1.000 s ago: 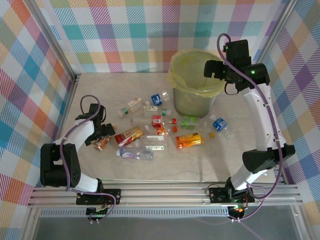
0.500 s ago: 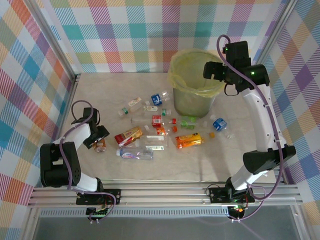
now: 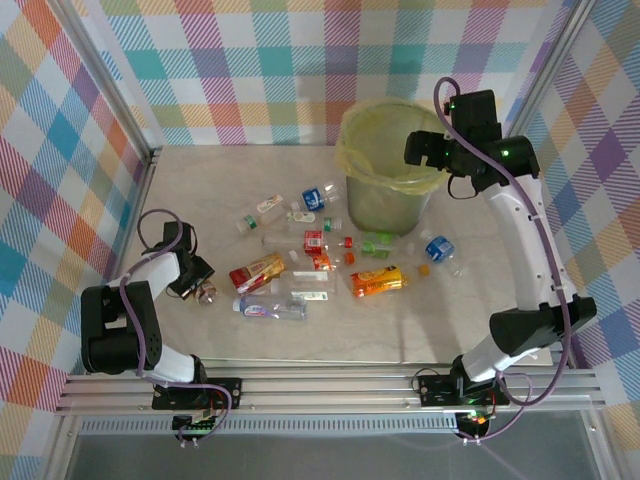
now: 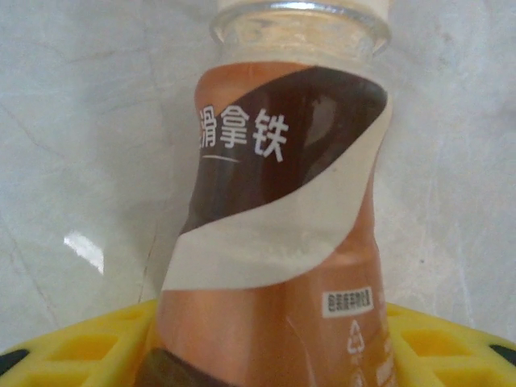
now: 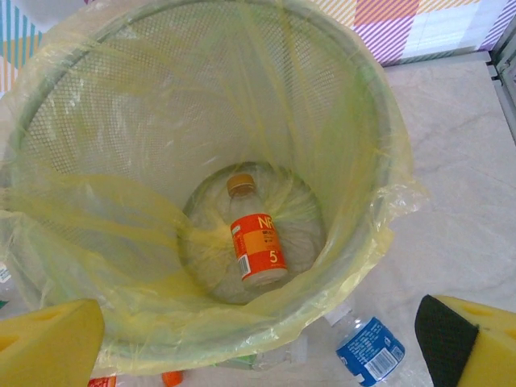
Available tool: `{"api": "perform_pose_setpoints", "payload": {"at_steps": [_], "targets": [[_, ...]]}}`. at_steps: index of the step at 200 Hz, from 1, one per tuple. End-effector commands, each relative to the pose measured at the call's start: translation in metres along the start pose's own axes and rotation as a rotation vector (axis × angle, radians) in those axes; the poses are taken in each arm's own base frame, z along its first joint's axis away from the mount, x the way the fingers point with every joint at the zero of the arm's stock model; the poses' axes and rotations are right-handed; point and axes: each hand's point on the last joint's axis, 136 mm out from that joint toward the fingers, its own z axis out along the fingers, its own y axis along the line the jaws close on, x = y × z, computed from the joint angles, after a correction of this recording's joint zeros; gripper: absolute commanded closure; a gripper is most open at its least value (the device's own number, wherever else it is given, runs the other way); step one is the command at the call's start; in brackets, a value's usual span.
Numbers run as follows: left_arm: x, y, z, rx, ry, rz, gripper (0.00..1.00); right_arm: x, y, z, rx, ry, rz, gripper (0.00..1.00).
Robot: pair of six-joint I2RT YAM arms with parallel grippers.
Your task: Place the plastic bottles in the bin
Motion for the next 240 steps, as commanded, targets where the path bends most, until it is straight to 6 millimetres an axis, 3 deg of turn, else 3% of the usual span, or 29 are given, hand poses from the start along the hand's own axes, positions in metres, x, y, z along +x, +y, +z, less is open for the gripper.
{"api": "perform_pose_setpoints", "payload": {"at_steps": [1, 71, 144, 193, 240], "targets": [[0.003, 0.009, 0.003, -0.008, 0.001, -0.025, 0.54, 0.002, 0.002, -0.011, -0.026, -0.017, 0.023, 0.00], [-0.023, -0.005, -0.045, 0.071, -0.126, -0.020, 0.67, 0.037, -0.014, -0.009, 0.023, 0.023, 0.064, 0.00], [-0.054, -0.053, -0.134, 0.341, -0.283, -0.001, 0.71, 0.084, -0.043, -0.020, 0.074, 0.035, 0.165, 0.00], [-0.064, -0.120, -0.204, 0.547, -0.376, 0.088, 0.72, 0.114, -0.074, -0.012, 0.134, 0.096, 0.281, 0.00], [-0.061, -0.228, -0.279, 0.755, -0.447, 0.264, 0.73, 0.138, -0.100, 0.001, 0.202, 0.150, 0.388, 0.00]]}}
